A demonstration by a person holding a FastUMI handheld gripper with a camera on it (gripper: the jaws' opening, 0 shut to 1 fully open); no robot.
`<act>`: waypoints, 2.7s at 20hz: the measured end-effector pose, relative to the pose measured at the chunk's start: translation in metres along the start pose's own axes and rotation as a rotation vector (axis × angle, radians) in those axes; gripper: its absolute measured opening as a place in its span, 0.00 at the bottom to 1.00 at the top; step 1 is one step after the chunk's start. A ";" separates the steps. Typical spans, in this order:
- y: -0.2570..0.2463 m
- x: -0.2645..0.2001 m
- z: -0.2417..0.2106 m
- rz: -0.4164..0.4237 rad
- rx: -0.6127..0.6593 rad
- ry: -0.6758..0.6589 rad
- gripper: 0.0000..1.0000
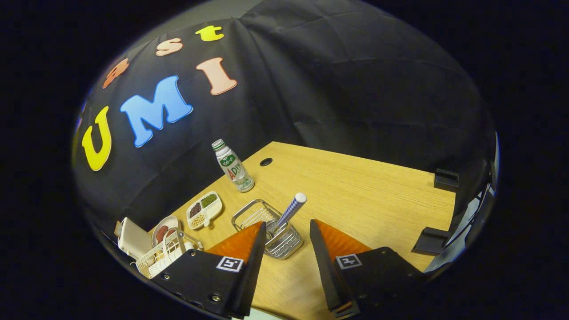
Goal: Take the plate from the dish rack, then take the spoon from the basket and place it into the plate.
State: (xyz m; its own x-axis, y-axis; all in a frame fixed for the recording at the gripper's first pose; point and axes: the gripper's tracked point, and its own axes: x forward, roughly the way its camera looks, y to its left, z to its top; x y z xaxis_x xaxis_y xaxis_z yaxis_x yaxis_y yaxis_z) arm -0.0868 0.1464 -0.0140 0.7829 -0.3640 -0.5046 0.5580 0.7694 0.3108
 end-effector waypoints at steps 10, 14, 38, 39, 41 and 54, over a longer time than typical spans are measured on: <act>0.001 0.049 0.014 0.017 0.025 -0.010 0.61; 0.008 0.052 0.018 0.024 0.033 -0.023 0.25; 0.106 -0.126 0.050 0.156 -0.350 -0.213 0.06; 0.111 -0.135 0.036 0.181 -0.376 -0.196 0.06; 0.121 -0.149 0.009 0.233 -0.416 -0.159 0.06; 0.163 -0.201 -0.129 0.450 -0.509 0.010 0.06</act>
State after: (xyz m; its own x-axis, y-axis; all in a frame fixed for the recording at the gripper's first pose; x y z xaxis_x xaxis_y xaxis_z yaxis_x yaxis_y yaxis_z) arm -0.1884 0.4125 0.0343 0.9045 0.0521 -0.4233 -0.0221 0.9969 0.0755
